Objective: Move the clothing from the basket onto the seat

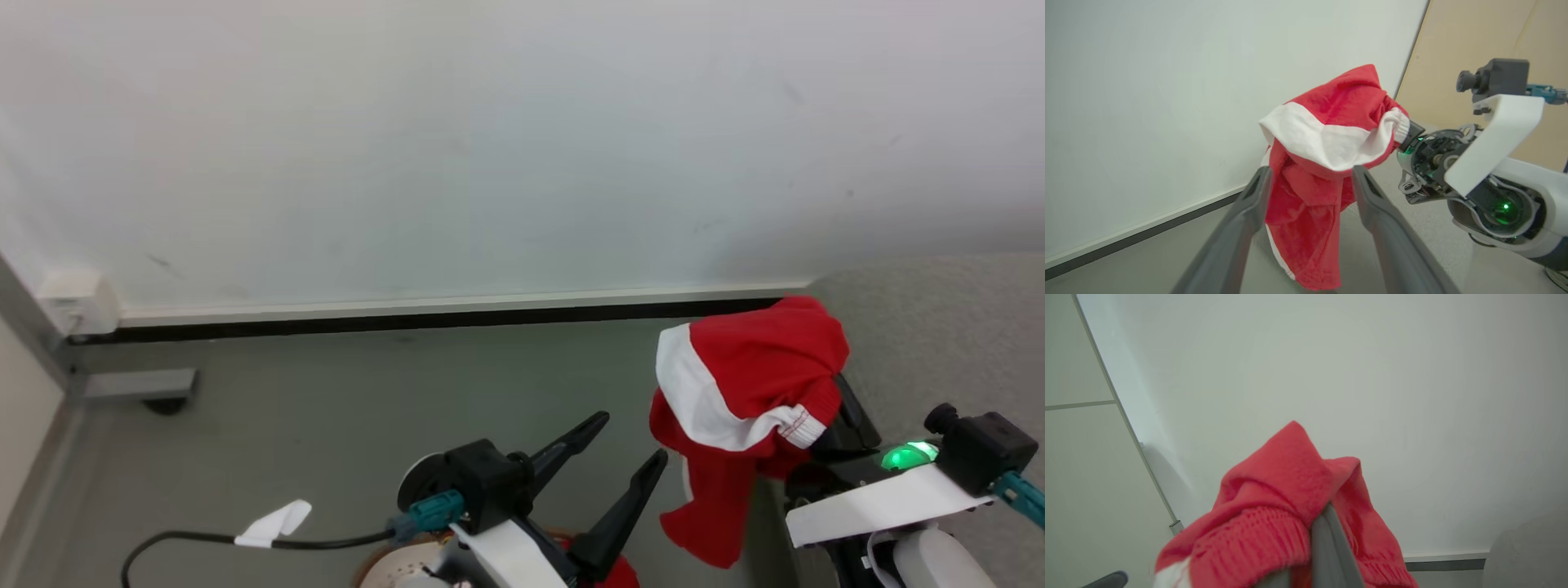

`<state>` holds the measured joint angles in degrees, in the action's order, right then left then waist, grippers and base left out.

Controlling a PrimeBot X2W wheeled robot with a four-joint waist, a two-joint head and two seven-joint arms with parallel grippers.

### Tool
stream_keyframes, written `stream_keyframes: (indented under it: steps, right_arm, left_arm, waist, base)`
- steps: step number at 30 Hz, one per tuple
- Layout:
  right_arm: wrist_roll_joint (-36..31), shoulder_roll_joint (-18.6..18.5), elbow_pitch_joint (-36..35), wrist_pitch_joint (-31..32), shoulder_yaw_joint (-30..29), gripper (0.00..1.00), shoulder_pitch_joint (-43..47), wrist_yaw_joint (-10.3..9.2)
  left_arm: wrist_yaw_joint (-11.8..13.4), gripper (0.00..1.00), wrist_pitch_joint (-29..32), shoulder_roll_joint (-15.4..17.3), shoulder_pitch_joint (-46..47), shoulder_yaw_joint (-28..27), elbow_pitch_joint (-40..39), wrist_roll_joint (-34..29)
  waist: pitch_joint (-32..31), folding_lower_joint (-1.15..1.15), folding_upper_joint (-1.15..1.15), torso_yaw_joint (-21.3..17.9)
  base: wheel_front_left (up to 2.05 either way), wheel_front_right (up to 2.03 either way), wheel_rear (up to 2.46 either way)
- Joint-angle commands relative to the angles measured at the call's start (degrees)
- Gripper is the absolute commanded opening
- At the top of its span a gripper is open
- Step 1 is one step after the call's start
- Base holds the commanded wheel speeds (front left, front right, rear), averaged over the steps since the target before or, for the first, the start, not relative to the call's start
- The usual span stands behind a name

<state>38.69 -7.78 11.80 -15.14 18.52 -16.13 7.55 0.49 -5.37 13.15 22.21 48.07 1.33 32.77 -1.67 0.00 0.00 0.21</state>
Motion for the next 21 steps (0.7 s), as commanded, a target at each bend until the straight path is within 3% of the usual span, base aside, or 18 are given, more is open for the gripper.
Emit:
stream_keyframes:
  steps: [1, 13, 21]
  right_arm:
    - [-0.54, -0.82, -1.0, -0.01, -1.1, 0.0, 1.36, -0.12]
    - [-2.18, -1.89, -6.77, -0.01, -4.83, 0.0, 5.79, -0.11]
    - [-2.17, -2.19, -8.63, -0.01, -5.68, 0.0, 6.68, -0.11]
  left_arm:
    - [-0.22, 1.0, -1.04, 0.12, 0.77, -0.29, 0.13, -0.76]
    - [0.17, 1.0, -4.18, 1.49, 2.31, -0.88, 1.67, -2.61]
    - [-0.28, 1.0, -5.34, 1.07, 2.82, -0.36, 3.53, -2.9]
  waist:
    - [1.72, 0.0, 0.0, -6.04]
    - [4.65, 0.0, 0.0, -21.07]
    - [5.13, 0.0, 0.0, -23.74]
  base:
    - [0.0, 0.0, 0.0]
    - [0.0, 0.0, 0.0]
    - [0.0, 0.0, 0.0]
